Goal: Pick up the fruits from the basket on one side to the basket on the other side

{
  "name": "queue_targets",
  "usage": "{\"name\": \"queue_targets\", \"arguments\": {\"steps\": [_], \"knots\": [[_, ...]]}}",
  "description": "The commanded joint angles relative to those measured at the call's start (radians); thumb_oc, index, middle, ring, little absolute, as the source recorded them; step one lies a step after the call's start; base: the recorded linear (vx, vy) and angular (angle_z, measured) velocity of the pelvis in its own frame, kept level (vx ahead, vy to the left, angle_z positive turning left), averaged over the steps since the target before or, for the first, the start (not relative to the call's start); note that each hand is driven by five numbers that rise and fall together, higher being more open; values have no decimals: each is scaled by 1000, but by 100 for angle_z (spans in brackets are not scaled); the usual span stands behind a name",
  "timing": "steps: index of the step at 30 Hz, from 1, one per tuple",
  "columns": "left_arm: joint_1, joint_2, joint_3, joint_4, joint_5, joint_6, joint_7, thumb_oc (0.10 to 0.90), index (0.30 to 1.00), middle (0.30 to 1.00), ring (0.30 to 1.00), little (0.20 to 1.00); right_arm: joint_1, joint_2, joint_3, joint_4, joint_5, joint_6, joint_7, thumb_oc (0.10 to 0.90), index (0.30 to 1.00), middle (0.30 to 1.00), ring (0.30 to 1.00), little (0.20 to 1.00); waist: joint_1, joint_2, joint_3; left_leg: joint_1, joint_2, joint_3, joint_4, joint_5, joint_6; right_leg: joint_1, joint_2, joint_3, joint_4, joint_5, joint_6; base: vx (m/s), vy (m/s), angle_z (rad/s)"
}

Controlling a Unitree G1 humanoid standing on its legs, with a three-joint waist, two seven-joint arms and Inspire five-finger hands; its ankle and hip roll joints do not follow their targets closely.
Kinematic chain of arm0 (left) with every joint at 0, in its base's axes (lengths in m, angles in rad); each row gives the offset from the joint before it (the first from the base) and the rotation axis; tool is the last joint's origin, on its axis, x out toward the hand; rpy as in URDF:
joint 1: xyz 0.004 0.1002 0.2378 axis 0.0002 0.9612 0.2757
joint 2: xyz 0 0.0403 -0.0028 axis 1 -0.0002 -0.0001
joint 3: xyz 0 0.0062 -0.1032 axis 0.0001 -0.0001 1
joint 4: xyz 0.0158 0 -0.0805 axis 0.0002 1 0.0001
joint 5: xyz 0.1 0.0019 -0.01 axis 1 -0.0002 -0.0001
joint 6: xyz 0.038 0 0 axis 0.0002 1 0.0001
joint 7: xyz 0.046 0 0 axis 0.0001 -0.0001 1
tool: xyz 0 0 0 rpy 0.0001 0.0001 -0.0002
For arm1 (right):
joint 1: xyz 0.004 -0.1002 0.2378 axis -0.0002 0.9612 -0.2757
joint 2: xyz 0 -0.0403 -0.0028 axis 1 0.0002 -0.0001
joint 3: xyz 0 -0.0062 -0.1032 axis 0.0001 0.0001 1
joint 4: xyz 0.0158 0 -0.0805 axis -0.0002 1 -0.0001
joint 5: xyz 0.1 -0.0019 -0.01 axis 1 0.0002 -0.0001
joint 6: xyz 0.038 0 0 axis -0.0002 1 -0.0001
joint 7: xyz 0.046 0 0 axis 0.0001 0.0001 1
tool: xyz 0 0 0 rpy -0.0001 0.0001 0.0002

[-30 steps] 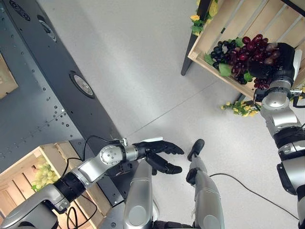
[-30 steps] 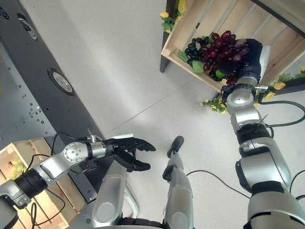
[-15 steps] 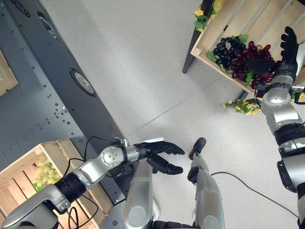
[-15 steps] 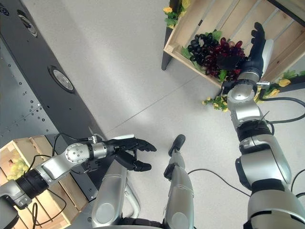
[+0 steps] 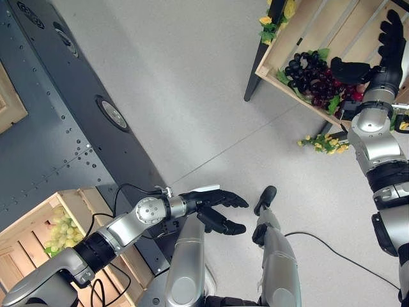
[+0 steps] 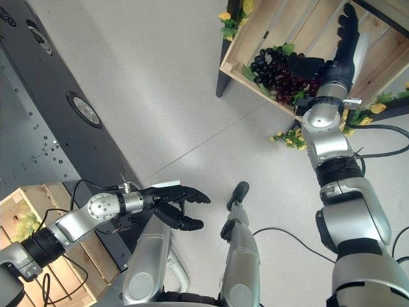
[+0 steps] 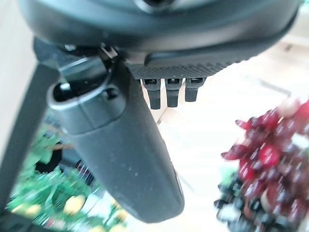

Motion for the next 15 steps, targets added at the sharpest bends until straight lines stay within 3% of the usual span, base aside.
{"name": "queue_targets", "arguments": {"steps": [1, 3, 5, 6, 11, 15], "knots": [[46, -88, 18, -103, -88, -109, -24, 800, 900, 900, 900, 900, -12, -34, -124, -191, 203, -81, 215, 800, 900, 900, 900, 900, 0, 59, -12, 220, -85, -3, -387, 109, -7, 109, -46, 5, 254, -279, 110, -52, 88, 3], [49, -98, 34, -98, -103, -114, -33, 800, 900, 900, 900, 900, 27, -13, -144, -225, 264, -60, 309, 800, 900, 900, 900, 900, -2, 58, -12, 233, -87, 7, -398, 127, -1, 125, -47, -7, 236, -260, 99, -37, 99, 0], [67, -129, 80, -88, -135, -111, -63, 800, 900, 900, 900, 900, 115, 29, -160, -312, 343, 7, 497, 800, 900, 900, 900, 900, -6, 51, -12, 290, -98, 3, -411, 125, 1, 183, -56, -1, 209, -248, 102, 60, 157, 0], [69, -129, 79, -88, -135, -111, -63, 800, 900, 900, 900, 900, 119, 29, -161, -313, 344, 8, 498, 800, 900, 900, 900, 900, -6, 52, -12, 293, -99, 2, -413, 125, 1, 187, -56, -3, 206, -248, 103, 68, 149, 9], [115, -167, 136, -62, -198, -140, -95, 800, 900, 900, 900, 900, 281, 89, -171, -430, 437, 79, 722, 800, 900, 900, 900, 900, -7, 28, -66, 357, -124, -18, -419, 102, 11, 263, -75, 4, 160, -214, 113, 92, 157, 10], [170, -217, 193, -46, -234, -152, -101, 800, 900, 900, 900, 900, 392, 167, -182, -522, 482, 102, 767, 800, 900, 900, 900, 900, -6, 14, -107, 406, -151, -44, -417, 79, 25, 311, -105, 23, 154, -165, 126, 140, 233, 17]]}}
